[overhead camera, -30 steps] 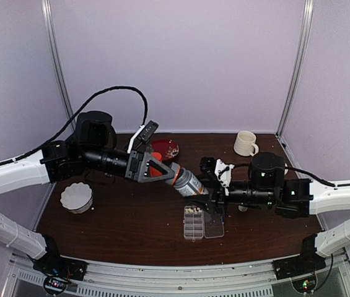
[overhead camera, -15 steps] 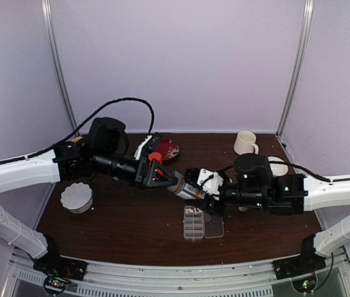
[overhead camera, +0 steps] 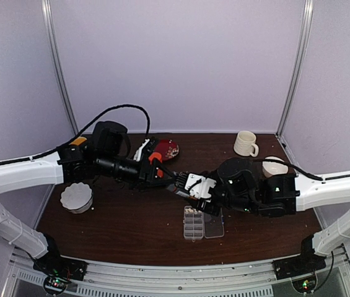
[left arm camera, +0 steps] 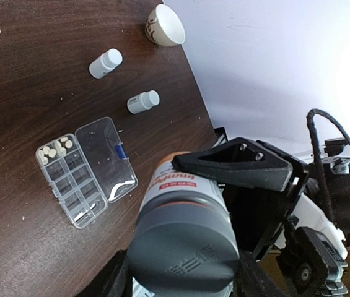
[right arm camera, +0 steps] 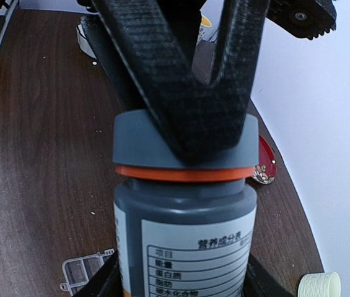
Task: Sort the pills into containers
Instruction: Close the lid of the pill bottle.
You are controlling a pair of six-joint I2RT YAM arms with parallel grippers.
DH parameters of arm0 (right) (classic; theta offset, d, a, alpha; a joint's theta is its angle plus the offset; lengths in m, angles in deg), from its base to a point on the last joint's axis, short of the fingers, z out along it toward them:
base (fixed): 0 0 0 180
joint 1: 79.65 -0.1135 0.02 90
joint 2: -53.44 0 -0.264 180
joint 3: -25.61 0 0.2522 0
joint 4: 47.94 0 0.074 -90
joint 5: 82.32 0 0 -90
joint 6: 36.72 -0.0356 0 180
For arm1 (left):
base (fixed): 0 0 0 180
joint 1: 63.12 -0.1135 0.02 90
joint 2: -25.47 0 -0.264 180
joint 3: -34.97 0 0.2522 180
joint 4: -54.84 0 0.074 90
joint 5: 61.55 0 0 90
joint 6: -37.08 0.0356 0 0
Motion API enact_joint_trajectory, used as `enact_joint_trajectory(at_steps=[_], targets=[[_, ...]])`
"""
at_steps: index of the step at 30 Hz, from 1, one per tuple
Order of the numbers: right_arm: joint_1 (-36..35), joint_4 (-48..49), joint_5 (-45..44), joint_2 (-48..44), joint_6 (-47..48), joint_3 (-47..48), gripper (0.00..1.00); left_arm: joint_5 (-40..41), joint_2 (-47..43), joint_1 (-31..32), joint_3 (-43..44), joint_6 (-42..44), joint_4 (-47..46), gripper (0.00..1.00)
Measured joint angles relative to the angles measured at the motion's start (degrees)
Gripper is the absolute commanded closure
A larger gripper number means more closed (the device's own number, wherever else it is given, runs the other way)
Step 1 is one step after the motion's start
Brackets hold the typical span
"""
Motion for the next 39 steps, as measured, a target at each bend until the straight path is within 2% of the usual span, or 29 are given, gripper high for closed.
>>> enact_joint_trajectory(at_steps=[5, 8, 13, 19, 23, 28, 32, 35, 39], targets=[[0.11, -2.34, 0.92, 0.17, -0.87, 1.33, 1.00, -0.46, 0.11, -0.09, -0.22, -0.26, -0.61, 0.62], [1.53, -5.42, 5.35, -0.07, -2.60, 2.99, 1.00, -1.84, 0.13, -0.33, -0.24, 2.03, -0.72, 0.63], [5.88, -9.99, 17.75, -0.26, -7.48, 5.20, 1.00, -3.78, 0.63, -0.61, 0.31, 12.07, -0.13, 0.63], [10.86, -10.97, 33.90, -0.31, -13.16, 5.25, 1.00, -6.38, 0.66, -0.57, 0.35, 26.75, 0.15, 0.66], [12.46, -11.85, 41.64, -0.31, -15.47, 5.25, 1.00, -8.68, 0.79, -0.17, 0.98, 38.73, 2.03, 0.68], [14.36, -11.43, 49.88, -0.31, -19.04, 5.18, 1.00, -10.73, 2.10, 0.15, 5.40, 57.40, 8.28, 0.67], [14.71, -9.84, 55.10, -0.31, -22.60, 4.13, 1.00, -11.74, 2.54, 0.79, 7.41, 73.79, 12.37, 0.70], [14.78, -9.70, 57.64, -0.31, -24.76, 3.93, 1.00, -11.23, 2.93, 1.36, 8.92, 84.98, 15.10, 0.74], [15.32, -8.55, 59.84, -0.31, -26.93, 3.50, 1.00, -9.07, 3.19, 1.88, 10.47, 98.95, 17.16, 0.71]])
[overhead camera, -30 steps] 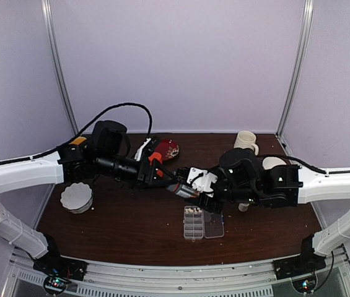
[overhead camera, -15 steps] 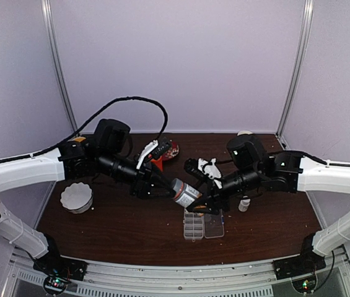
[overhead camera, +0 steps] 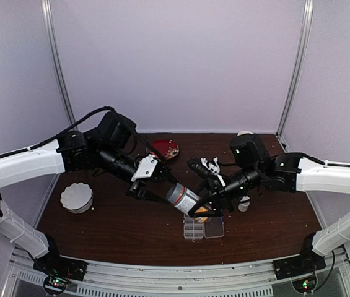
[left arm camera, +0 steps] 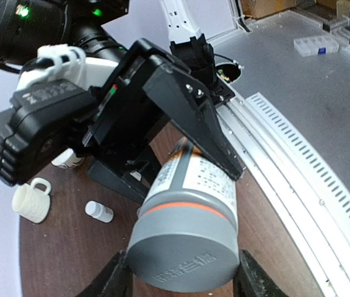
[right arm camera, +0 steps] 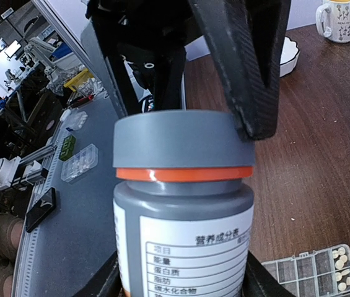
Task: Sort the pills into containers
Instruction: Screw the lid of the pill bottle onto the pill bottle.
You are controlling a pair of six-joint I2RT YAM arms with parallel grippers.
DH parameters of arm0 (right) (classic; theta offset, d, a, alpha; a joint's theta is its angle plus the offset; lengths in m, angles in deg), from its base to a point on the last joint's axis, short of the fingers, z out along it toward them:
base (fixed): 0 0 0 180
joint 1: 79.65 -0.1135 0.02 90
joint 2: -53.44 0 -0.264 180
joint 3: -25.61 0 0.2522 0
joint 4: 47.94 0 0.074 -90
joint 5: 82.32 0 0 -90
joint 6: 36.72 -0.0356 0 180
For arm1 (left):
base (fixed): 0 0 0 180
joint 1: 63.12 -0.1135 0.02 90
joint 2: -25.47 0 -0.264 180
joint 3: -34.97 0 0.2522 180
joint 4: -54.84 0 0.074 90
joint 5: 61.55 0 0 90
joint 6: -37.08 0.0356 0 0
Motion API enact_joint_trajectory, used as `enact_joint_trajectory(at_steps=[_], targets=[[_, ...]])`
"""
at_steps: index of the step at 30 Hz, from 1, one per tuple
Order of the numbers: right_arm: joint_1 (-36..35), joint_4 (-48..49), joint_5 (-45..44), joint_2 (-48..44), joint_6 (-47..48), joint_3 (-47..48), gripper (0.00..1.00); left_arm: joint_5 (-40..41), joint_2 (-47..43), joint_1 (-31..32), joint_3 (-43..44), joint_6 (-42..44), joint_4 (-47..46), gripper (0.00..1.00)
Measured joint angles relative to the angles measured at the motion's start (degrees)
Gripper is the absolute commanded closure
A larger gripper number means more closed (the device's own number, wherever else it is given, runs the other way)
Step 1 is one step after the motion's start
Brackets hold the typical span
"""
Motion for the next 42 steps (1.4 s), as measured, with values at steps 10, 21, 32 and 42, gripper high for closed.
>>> enact_joint_trajectory(at_steps=[10, 21, 32, 42], targets=[[0.59, 0.28, 0.68, 0.39, -1.88, -0.90, 1.00, 8.09, -2.32, 2.29, -3.67, 21.00, -4.31, 0.03], [0.63, 2.99, 1.05, 0.20, 0.22, -0.37, 1.00, 14.62, -7.93, 2.71, -13.09, 16.81, -14.05, 0.02], [0.70, 0.68, -3.80, -2.23, 5.81, -0.35, 1.00, 27.39, -13.22, 2.75, -11.13, -22.64, -18.12, 0.02], [0.66, 0.59, -10.84, -2.73, 8.87, -0.26, 1.00, 22.56, -17.99, 2.75, -13.33, -56.98, -18.75, 0.02]])
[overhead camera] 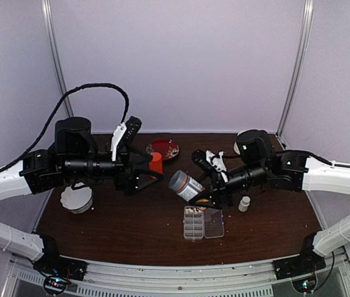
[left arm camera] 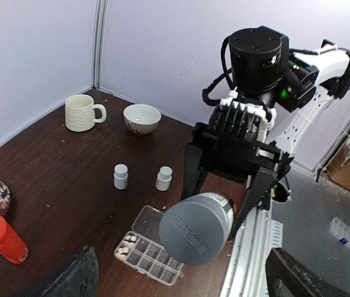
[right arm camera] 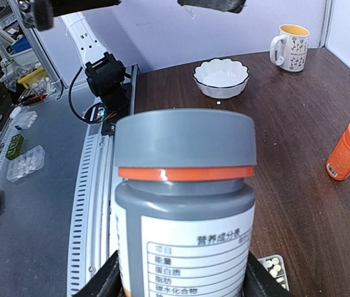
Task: Sort the pills into containers
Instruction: Screw the lid of the pill bottle onto the pill bottle.
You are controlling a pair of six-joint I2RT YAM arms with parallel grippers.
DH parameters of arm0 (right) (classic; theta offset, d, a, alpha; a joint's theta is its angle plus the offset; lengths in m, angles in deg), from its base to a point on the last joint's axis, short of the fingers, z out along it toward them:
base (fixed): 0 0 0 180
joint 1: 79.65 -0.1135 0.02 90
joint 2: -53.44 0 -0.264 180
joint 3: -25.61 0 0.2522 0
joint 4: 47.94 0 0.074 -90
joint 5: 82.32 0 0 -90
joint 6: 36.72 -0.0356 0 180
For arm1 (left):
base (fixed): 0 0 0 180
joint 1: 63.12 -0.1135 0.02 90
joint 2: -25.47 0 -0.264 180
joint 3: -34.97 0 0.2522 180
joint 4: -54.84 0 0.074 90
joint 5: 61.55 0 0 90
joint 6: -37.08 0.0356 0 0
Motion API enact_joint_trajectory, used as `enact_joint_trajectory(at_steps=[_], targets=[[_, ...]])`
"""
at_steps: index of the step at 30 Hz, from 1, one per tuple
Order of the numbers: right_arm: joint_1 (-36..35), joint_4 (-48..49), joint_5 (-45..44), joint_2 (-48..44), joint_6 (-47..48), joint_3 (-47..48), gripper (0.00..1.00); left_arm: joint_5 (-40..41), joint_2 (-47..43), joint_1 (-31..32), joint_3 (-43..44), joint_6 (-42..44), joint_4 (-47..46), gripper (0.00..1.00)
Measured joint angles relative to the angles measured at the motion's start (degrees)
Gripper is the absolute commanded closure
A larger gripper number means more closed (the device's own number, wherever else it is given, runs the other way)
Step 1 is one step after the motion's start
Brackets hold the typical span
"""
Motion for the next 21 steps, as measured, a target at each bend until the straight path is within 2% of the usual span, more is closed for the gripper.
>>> enact_joint_trajectory(at_steps=[4, 8, 21], targets=[[-0.50, -0.09, -1.09, 0.02, 1.20, 0.26, 1.00, -2.54, -0.92, 0.00, -0.92, -8.33, -1.99, 0.02], [-1.77, -0.37, -1.01, 0.11, 2.82, 1.77, 1.00, -5.09, 0.48, 0.00, -0.42, -12.92, -2.14, 0.03], [-3.21, -0.55, -0.74, 1.64, 4.07, 4.15, 1.00, -11.41, 7.54, 0.07, 1.51, -15.26, -0.79, 0.16]])
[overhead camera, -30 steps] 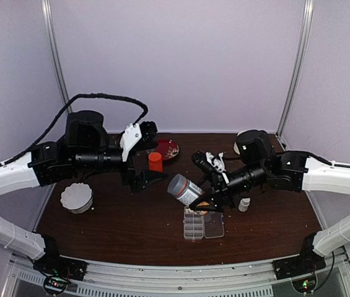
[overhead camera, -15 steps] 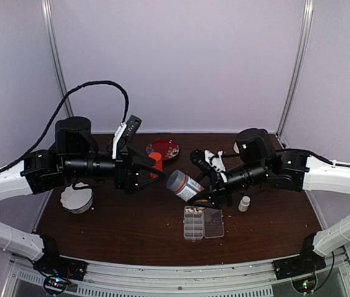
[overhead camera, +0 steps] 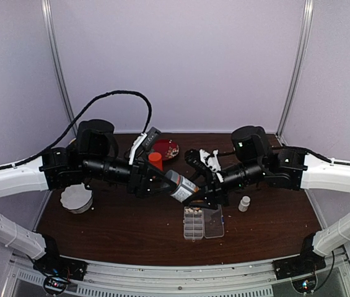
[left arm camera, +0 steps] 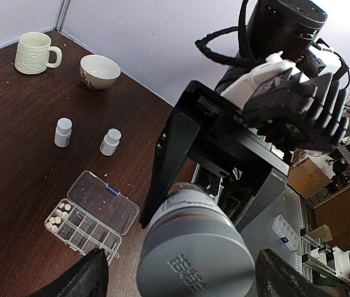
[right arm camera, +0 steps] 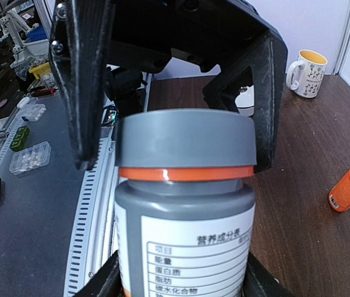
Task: Sort the pills into containers
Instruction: Screw the lid of the pill bottle onto the pill bottle.
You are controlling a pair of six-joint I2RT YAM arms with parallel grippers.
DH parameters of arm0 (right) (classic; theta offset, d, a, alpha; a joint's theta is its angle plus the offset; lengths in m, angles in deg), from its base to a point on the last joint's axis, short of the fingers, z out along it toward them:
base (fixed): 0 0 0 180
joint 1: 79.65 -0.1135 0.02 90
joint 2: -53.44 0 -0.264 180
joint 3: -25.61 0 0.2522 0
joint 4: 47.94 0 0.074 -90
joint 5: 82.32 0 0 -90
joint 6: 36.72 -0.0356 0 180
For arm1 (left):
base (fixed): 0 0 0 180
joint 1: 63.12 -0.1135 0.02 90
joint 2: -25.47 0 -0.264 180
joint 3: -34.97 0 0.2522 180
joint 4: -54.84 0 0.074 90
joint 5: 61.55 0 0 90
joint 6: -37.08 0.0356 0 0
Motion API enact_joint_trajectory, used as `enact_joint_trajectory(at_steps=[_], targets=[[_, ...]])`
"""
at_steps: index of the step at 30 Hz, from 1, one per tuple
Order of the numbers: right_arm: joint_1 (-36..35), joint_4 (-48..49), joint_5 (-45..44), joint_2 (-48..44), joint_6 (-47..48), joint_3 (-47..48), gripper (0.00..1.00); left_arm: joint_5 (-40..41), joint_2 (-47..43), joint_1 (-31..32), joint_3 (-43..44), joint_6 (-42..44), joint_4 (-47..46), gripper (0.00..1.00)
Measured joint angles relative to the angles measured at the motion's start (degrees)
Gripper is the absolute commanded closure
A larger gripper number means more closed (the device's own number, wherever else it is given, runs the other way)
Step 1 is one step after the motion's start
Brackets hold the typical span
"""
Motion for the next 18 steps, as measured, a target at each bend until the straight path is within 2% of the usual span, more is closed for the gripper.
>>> enact_joint_trajectory(at_steps=[2, 7, 11, 18], targets=[[0.00, -0.04, 0.00, 0.31, 0.00, 0.00, 1.00, -0.76, 0.24, 0.00, 0.28, 0.02, 0.20, 0.18], [0.00, -0.20, 0.00, 0.83, -0.02, 0.24, 1.00, -1.97, 0.24, 0.00, 0.48, 0.07, 0.22, 0.30], [0.00, -0.35, 0.00, 1.16, -0.04, 0.83, 1.00, -2.49, 0.24, 0.00, 0.48, 0.22, 0.31, 0.35], [-0.15, -0.96, 0.11, 1.22, -0.09, 0.85, 1.00, -2.64, 0.61, -0.02, 0.59, 0.72, 1.27, 0.60]])
